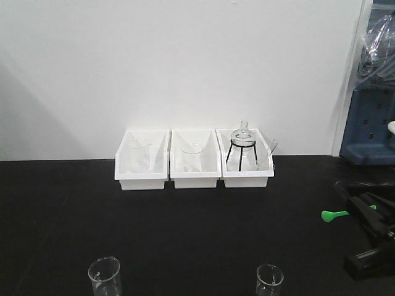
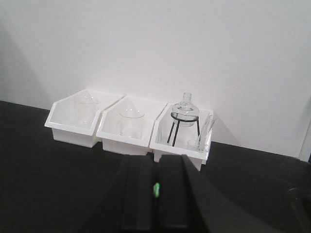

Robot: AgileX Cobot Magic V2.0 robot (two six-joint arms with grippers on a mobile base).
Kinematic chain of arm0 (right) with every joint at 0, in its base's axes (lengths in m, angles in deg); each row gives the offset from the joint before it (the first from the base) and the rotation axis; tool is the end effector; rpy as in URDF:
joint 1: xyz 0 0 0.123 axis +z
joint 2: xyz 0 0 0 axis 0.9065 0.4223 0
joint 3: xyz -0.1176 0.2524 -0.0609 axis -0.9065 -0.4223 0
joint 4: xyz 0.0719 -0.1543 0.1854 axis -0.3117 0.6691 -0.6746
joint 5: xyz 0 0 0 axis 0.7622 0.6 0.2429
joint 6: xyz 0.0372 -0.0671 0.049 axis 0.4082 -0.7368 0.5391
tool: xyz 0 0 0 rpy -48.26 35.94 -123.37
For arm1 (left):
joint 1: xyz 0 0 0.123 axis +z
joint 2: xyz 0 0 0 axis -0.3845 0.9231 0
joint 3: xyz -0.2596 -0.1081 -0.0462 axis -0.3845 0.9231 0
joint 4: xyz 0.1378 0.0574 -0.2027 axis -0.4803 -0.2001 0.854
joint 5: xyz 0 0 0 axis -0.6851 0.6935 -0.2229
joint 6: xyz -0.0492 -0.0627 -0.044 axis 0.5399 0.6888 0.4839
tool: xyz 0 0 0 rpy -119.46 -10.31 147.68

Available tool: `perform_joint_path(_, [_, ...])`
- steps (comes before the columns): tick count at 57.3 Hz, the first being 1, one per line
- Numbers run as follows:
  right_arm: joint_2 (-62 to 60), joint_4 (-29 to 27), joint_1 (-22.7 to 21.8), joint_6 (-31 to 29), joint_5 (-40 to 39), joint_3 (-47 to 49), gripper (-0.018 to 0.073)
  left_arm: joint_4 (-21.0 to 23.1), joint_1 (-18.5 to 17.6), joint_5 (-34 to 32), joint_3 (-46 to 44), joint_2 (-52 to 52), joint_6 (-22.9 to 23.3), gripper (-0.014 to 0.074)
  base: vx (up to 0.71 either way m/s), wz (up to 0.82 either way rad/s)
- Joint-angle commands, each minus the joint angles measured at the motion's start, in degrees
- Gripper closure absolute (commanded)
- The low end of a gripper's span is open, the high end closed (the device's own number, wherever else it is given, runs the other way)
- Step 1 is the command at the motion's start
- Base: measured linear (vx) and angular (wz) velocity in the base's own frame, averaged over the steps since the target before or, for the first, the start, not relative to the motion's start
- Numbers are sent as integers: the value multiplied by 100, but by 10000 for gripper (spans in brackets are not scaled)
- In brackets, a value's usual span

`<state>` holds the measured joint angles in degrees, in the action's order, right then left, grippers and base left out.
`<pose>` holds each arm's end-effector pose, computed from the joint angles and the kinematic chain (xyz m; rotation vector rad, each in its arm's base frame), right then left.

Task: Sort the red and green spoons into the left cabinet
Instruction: 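Raise both held spoons and back away from the bench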

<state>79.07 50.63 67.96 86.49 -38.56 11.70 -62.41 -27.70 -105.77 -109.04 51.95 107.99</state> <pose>0.2108 0.0333 0.2985 -0.2949 1.5509 0.1768 0.1274 -0.0271 0.3496 0.1039 1.3695 -0.3199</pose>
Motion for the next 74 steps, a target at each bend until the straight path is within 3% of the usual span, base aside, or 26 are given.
perform_joint_path(1, [-101, -88, -4, -10, -390, 154, 564, 116, -24, -340, -157, -2, 32, 603, 0, 1])
perform_joint_path(74, [-101, -88, -4, -11, -390, 154, 564, 116, -24, -340, -157, -2, 32, 603, -15, 5])
